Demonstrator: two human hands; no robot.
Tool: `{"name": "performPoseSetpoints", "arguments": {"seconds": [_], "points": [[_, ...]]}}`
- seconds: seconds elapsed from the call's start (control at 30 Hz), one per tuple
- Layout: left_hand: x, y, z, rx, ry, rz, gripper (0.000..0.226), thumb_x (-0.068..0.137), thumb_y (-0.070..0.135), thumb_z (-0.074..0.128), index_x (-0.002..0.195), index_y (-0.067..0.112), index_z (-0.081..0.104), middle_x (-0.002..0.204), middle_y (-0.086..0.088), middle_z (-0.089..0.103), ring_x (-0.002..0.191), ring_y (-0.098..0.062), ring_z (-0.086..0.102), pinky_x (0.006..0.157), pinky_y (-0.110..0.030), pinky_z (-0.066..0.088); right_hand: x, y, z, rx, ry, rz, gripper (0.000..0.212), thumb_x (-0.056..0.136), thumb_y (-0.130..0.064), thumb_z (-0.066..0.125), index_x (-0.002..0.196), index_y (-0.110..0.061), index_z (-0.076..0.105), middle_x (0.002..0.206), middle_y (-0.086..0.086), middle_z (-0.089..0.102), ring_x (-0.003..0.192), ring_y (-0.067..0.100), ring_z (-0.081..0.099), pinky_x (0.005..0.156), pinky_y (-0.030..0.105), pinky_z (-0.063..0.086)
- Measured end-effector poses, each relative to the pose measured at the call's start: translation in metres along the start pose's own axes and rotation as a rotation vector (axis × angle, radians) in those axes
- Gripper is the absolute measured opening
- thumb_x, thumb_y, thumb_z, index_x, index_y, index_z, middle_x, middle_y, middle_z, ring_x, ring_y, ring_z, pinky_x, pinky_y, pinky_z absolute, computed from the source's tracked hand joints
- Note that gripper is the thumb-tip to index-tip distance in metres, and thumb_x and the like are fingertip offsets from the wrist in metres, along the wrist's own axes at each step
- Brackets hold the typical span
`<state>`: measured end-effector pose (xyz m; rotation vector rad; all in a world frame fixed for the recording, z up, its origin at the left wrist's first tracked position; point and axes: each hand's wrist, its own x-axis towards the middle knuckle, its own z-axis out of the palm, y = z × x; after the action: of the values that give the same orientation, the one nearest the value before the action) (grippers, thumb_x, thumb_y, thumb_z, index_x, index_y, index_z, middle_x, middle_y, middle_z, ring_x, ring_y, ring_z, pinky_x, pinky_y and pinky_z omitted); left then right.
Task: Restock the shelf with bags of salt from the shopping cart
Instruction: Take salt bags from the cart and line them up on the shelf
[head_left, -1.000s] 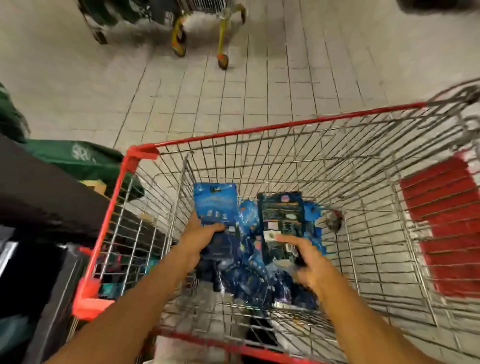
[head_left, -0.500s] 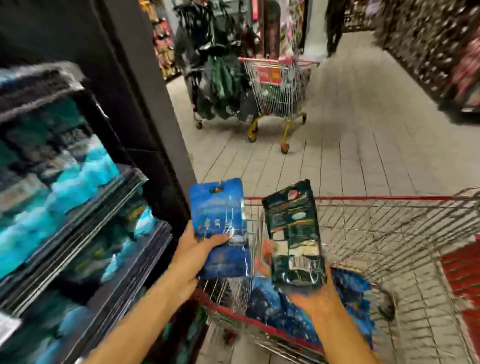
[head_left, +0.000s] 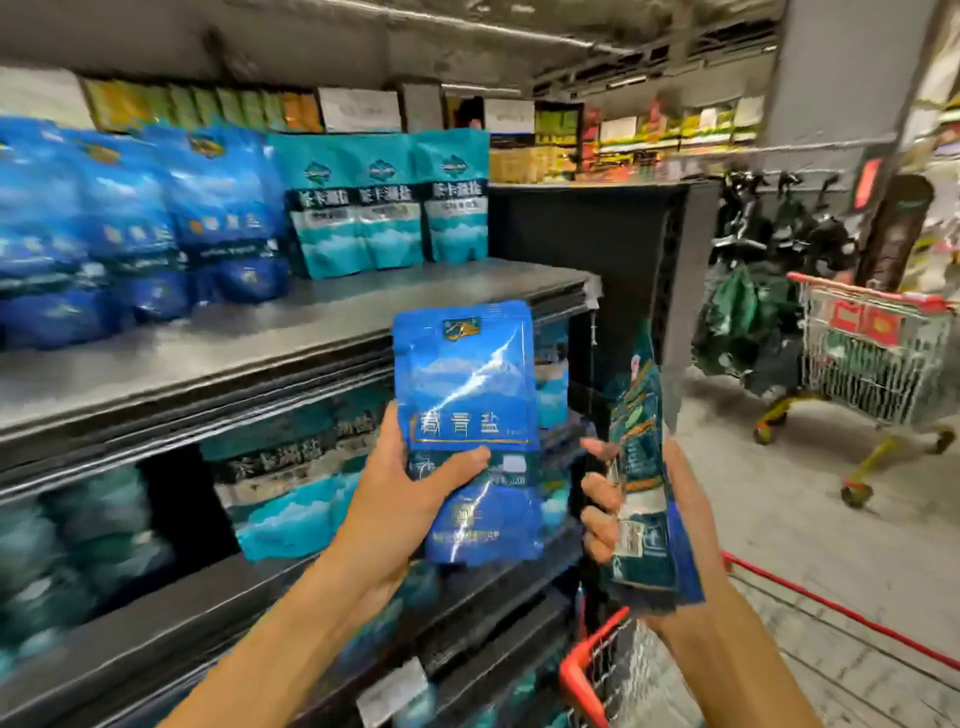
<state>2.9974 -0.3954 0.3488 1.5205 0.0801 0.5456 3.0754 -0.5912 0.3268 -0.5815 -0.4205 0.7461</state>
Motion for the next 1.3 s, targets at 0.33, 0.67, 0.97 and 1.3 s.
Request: {"name": "performPoseSetpoints", "arguments": {"seconds": [0.33,0.67,0.97,1.3], "points": [[-0.016,0.091,-0.100,0.110,0.379,0.238,0.049,0.079,0.015,0.077,0.120,0.031,0.055,0.115,0.004,0.072,0.105,-0.021,0.070,0.085,-0.040,0.059,0.118,0.013,0.113,-0.409,0.095,-0.001,0.033,0.091,-0.040,0.045,0.073,-0.019,0.062,0.054,0.002,0.054,0.038,0.015,0.048,0.038,0.020,0.042],[0.082,0.151,-0.198,0.270,0.657,0.145,0.025,0.076,0.007,0.079,0.099,0.002,0.072,0.087,-0.005,0.076,0.077,-0.020,0.072,0.077,-0.039,0.058,0.275,0.030,0.205,-0.831,-0.065,-0.500,0.033,0.095,-0.015,0.063,0.121,0.001,0.051,0.117,0.014,0.064,0.094,0.015,0.060,0.085,0.030,0.051],[0.140,0.127,-0.247,0.492,0.486,0.035,0.019,0.083,0.009,0.076,0.099,0.006,0.066,0.096,-0.006,0.074,0.089,-0.021,0.070,0.085,-0.034,0.058,0.337,0.039,0.187,-1.060,-0.221,-0.196,0.046,0.078,0.000,0.078,0.120,-0.004,0.059,0.115,0.012,0.071,0.097,0.017,0.071,0.086,0.027,0.057],[0.146,0.131,-0.261,1.255,0.420,-0.264,0.047,0.070,0.042,0.085,0.075,0.007,0.054,0.068,-0.007,0.062,0.053,-0.015,0.055,0.048,-0.029,0.047,0.360,0.035,0.181,-1.312,-0.253,-0.152,0.042,0.071,-0.014,0.087,0.108,-0.017,0.067,0.094,-0.006,0.073,0.076,0.007,0.069,0.049,0.010,0.047]]}}
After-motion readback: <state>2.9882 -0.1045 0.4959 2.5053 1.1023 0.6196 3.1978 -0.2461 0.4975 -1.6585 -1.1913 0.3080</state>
